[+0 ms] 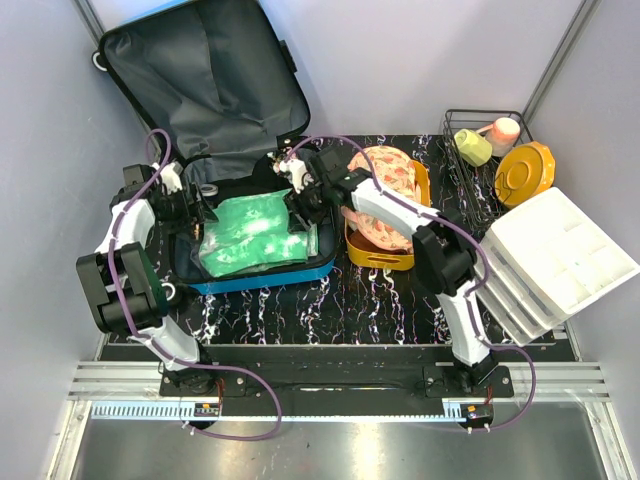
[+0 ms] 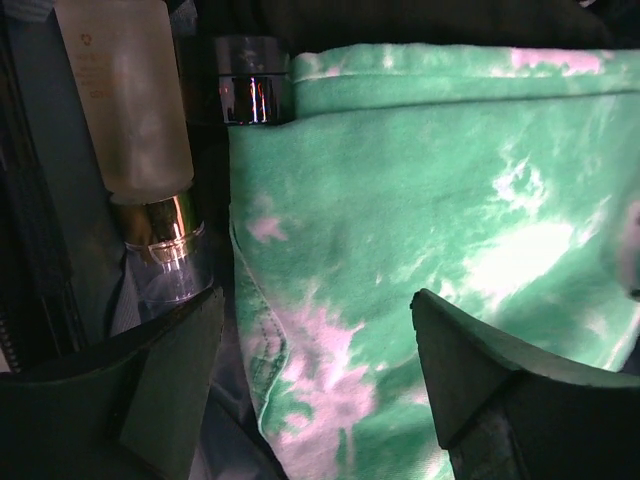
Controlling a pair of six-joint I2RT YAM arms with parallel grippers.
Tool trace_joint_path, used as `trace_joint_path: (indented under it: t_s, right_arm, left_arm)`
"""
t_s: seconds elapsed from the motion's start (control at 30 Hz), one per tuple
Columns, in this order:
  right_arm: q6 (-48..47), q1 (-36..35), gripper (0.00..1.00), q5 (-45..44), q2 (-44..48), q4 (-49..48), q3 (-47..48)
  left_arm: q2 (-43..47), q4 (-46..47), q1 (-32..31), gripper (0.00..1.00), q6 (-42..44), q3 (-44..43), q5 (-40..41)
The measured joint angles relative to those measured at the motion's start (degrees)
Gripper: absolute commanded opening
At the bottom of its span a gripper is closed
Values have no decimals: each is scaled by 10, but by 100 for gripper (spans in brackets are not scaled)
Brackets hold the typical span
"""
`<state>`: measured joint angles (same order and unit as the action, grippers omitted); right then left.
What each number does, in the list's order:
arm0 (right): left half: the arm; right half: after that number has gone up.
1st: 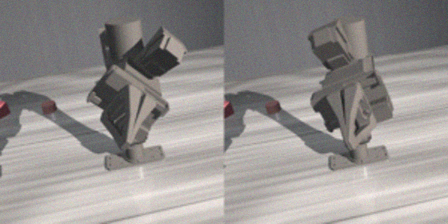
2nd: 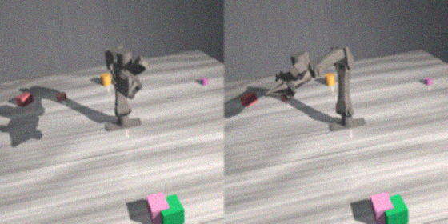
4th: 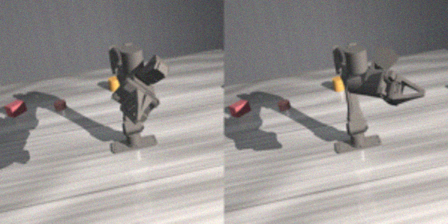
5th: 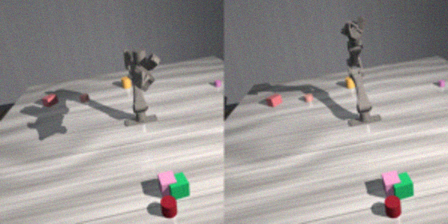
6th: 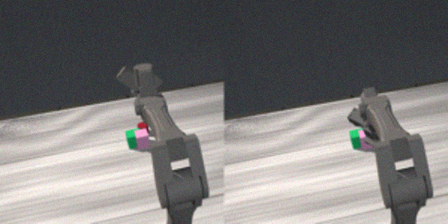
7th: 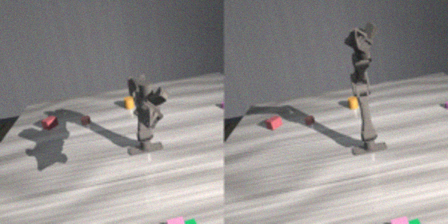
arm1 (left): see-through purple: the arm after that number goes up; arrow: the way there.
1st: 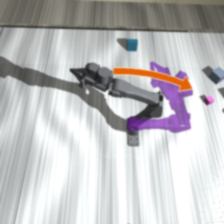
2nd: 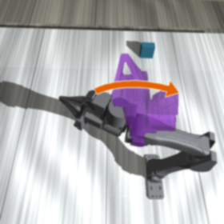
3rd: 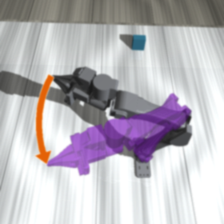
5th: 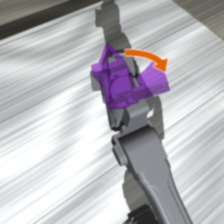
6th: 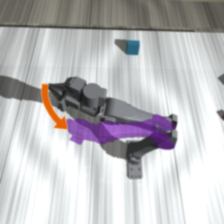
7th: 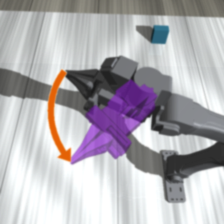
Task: Open, take out, and arrange the luggage
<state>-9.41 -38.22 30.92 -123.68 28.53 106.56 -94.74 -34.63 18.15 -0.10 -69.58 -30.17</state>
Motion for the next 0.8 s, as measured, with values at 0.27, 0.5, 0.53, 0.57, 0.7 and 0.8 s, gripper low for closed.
trace_joint_path:
  t_s: [0.27, 0.5, 0.53, 0.57, 0.7, 0.8]
  right_arm:
    - [-12, -6, 52, -46, -62, 50, 48]
    - [-12, -9, 50, -79, -63, 73, 58]
    - [-12, -9, 51, -79, -63, 74, 58]
    - [-12, -9, 51, -79, -63, 74, 58]
    - [-12, -8, 51, -79, -63, 73, 57]
    - [-12, -8, 53, -78, -63, 74, 57]
  left_arm:
    - [-17, 23, -26, 84, -30, 9, 20]
    - [-49, 39, -59, 99, -46, 42, 67]
    - [-48, 45, -61, 99, -50, 44, 70]
    - [-47, 50, -65, 99, -56, 47, 75]
    - [-47, 63, -71, 99, -71, 52, 86]
    - [-47, 74, -72, 87, -78, 57, 76]
